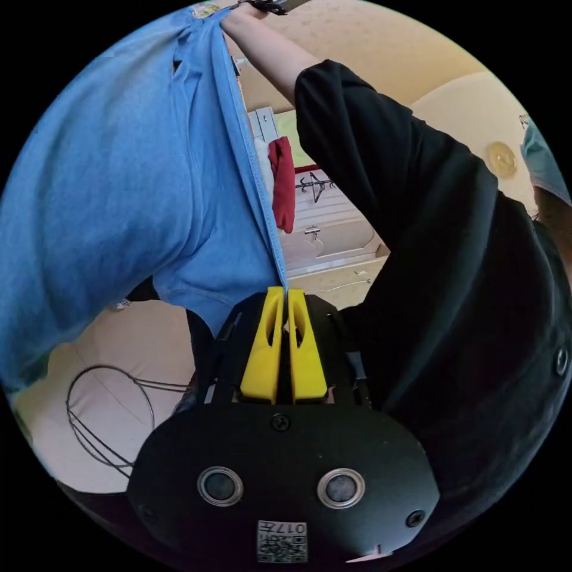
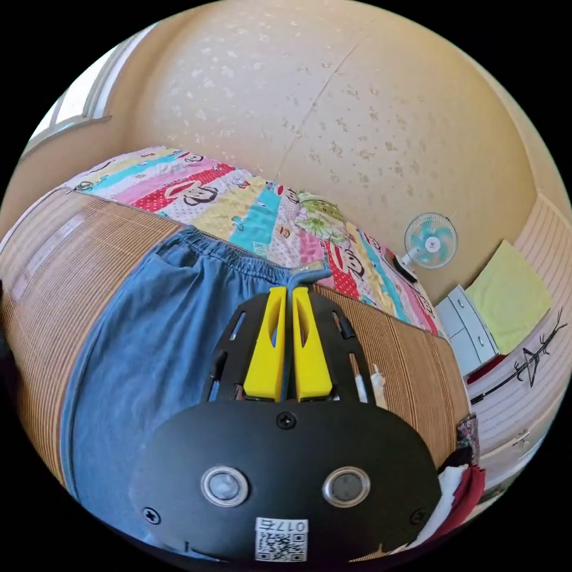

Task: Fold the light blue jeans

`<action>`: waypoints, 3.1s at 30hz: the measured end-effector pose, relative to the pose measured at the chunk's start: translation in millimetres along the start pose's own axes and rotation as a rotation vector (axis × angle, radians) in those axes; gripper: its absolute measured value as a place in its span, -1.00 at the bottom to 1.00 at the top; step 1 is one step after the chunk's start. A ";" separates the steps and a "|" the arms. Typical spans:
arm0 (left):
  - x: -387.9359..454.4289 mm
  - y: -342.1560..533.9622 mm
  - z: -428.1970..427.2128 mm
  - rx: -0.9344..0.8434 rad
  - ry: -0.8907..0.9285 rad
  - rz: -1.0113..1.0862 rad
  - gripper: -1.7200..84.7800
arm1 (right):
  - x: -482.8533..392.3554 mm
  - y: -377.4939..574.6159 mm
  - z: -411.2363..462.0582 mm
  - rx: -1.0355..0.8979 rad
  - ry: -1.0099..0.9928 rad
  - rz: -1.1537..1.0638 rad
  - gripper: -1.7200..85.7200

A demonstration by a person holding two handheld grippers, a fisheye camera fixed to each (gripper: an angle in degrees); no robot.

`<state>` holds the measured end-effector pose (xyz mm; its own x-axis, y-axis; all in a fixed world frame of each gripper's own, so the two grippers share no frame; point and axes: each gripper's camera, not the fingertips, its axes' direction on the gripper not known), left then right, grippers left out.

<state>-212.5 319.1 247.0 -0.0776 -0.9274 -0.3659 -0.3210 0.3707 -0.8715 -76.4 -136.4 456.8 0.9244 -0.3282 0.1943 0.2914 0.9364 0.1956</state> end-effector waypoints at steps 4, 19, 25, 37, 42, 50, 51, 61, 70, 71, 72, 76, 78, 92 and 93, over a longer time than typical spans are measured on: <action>9.0 33.8 -47.5 0.076 -0.148 -0.076 -0.98 | -68.1 -19.5 4.4 -0.004 -0.171 0.035 -0.91; 10.9 57.6 -66.5 0.122 -0.397 -0.168 -0.98 | -62.9 78.5 -56.6 -0.241 -0.605 -0.118 -0.78; 38.4 66.9 -72.4 0.146 -0.427 -0.095 -0.98 | 13.3 202.7 -147.0 -0.234 -0.505 0.026 -0.77; 74.2 92.9 -85.5 0.298 0.044 0.157 -0.98 | 118.5 374.4 -192.1 -0.370 -0.743 0.500 -0.90; 64.6 112.6 -64.0 0.049 -0.688 -0.259 -0.97 | 124.8 384.7 -205.5 -0.385 -0.693 0.441 -0.91; 72.2 108.5 -70.1 0.258 -0.626 -0.193 -0.87 | 125.9 393.6 -230.4 -0.335 -0.727 0.414 -0.89; 72.2 106.4 -69.4 0.284 -0.652 -0.183 -0.87 | 125.6 397.0 -235.4 -0.314 -0.743 0.417 -0.89; 72.0 97.2 -45.2 0.311 -0.724 -0.113 -0.87 | 98.4 429.0 -264.5 -0.269 -0.738 0.474 -0.80; 72.6 111.5 -27.9 0.287 -0.726 -0.112 -0.88 | 67.0 430.8 -281.6 -0.297 -0.639 0.367 -0.81; 71.7 113.2 -27.3 0.286 -0.726 -0.117 -0.88 | 65.6 430.1 -286.9 -0.282 -0.605 0.361 -0.81; 71.6 114.8 -27.1 0.289 -0.723 -0.118 -0.88 | 60.7 428.8 -300.6 -0.225 -0.534 0.326 -0.81; 71.4 117.6 -26.0 0.298 -0.735 -0.110 -0.88 | 28.3 424.3 -319.6 -0.110 -0.417 0.126 -0.80; 70.4 115.8 -23.3 0.283 -0.754 -0.111 -0.88 | 14.2 420.5 -312.0 -0.159 -0.372 0.074 -0.80; 74.4 105.9 -4.6 0.230 -0.763 -0.078 -0.88 | -5.7 432.6 -309.1 -0.124 -0.431 0.079 -0.82; 72.9 105.6 -3.8 0.228 -0.759 -0.082 -0.88 | -5.5 432.4 -308.2 -0.127 -0.433 0.082 -0.82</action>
<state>-255.7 290.4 129.5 0.6286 -0.6952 -0.3487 -0.0902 0.3802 -0.9205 120.4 308.5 244.1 0.7656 -0.2485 0.5934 0.2742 0.9605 0.0484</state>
